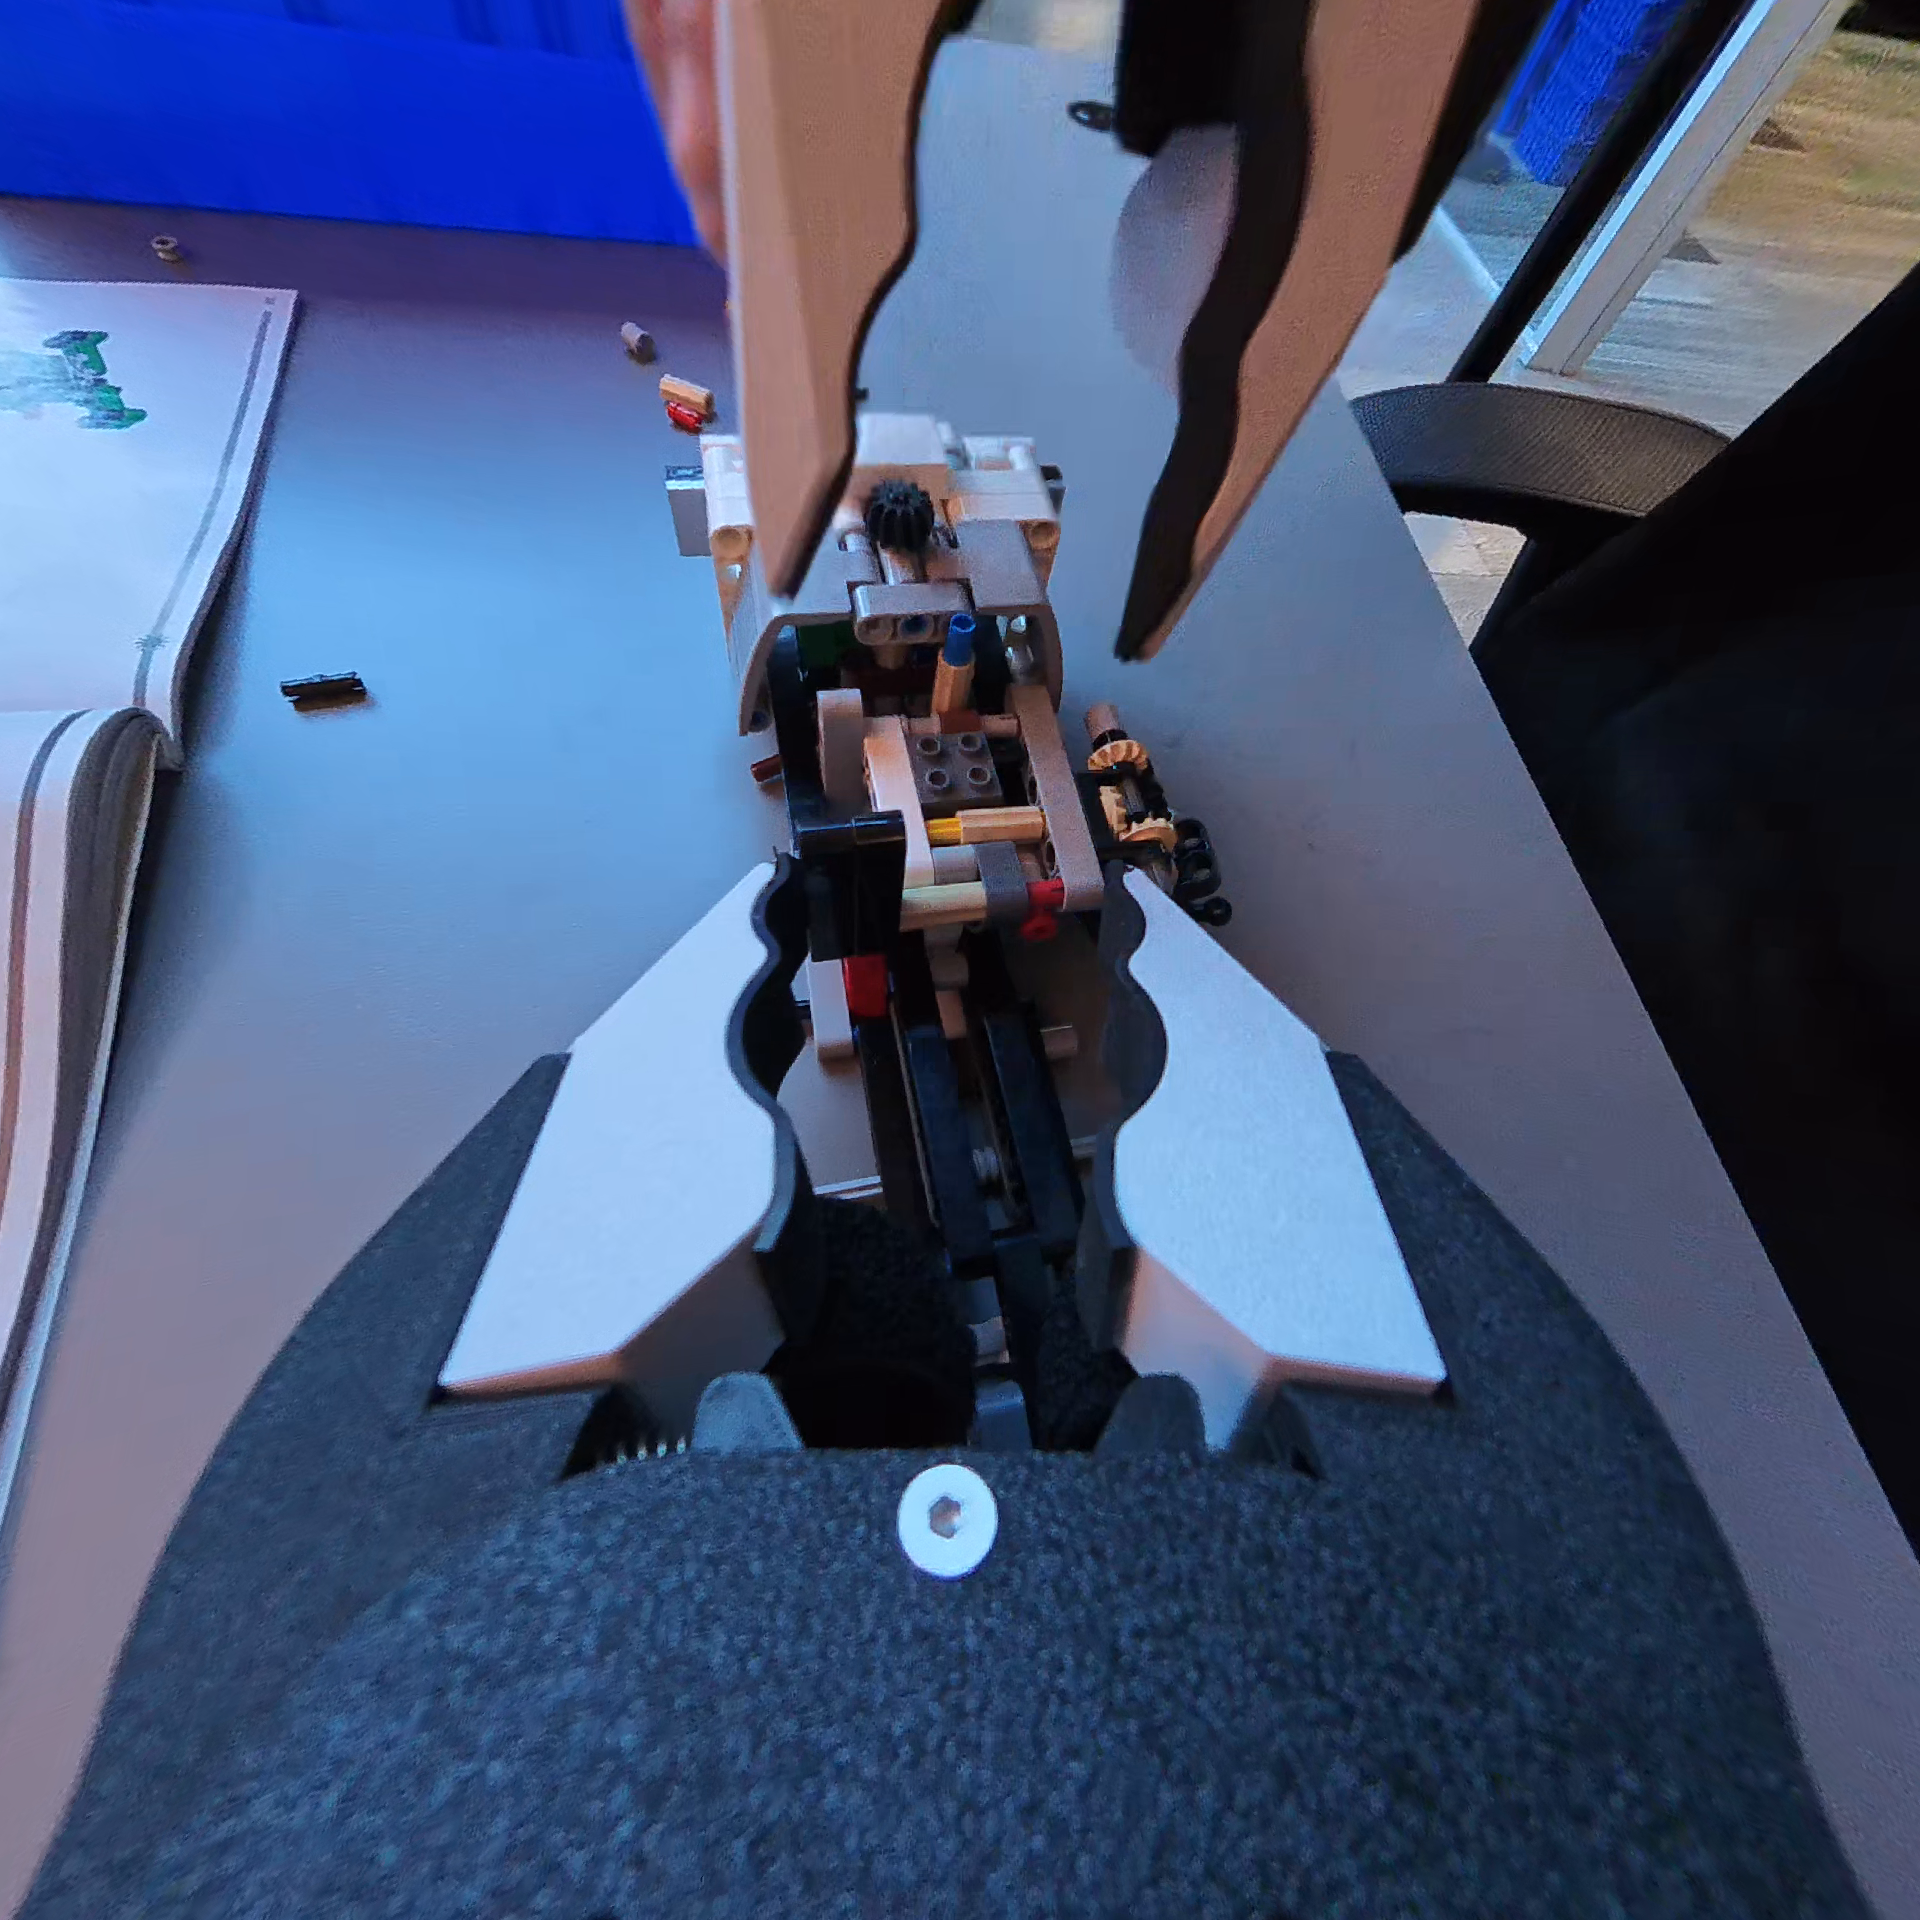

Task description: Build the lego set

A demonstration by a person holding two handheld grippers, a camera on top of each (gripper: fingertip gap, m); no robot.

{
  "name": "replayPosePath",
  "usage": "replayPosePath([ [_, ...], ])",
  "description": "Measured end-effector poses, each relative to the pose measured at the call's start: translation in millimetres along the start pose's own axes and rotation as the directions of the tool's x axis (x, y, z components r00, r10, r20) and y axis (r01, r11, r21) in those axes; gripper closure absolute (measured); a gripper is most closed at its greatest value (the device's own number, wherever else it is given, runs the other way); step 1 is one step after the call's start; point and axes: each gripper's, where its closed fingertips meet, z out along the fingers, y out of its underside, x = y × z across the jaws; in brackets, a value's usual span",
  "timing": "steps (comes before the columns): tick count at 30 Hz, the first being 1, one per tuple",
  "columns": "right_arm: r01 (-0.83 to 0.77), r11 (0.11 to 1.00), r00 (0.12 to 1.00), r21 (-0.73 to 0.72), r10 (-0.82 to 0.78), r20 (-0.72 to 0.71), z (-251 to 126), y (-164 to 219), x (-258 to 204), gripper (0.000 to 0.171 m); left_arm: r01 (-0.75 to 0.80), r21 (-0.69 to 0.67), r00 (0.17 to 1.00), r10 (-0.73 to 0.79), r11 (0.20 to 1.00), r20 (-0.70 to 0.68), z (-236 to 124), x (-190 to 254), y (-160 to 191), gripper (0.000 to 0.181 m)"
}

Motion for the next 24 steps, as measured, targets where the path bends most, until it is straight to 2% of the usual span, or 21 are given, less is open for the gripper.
replayPosePath([
  [4,0.023,0.999,0.993,-0.047,-0.017,0.117,17,3,3,0.107,-0.002,0.002,1.000,0.002,1.000,0.000,0,0,0,0.127],
  [6,0.038,0.994,0.991,-0.102,-0.025,0.131,24,10,5,0.105,0.000,0.008,1.000,0.000,1.000,-0.004,0,0,0,0.127],
  [8,0.039,0.993,0.986,-0.113,-0.020,0.166,27,11,1,0.110,0.002,0.016,1.000,-0.002,1.000,-0.006,0,0,0,0.127],
  [15,0.062,0.988,0.972,-0.142,-0.028,0.231,26,11,-4,0.121,-0.004,0.025,1.000,0.004,1.000,-0.005,1,1,0,0.126],
  [24,0.058,0.988,0.965,-0.147,-0.018,0.260,25,11,-2,0.122,-0.038,0.011,0.998,0.038,0.999,0.047,1,0,1,0.125],
])
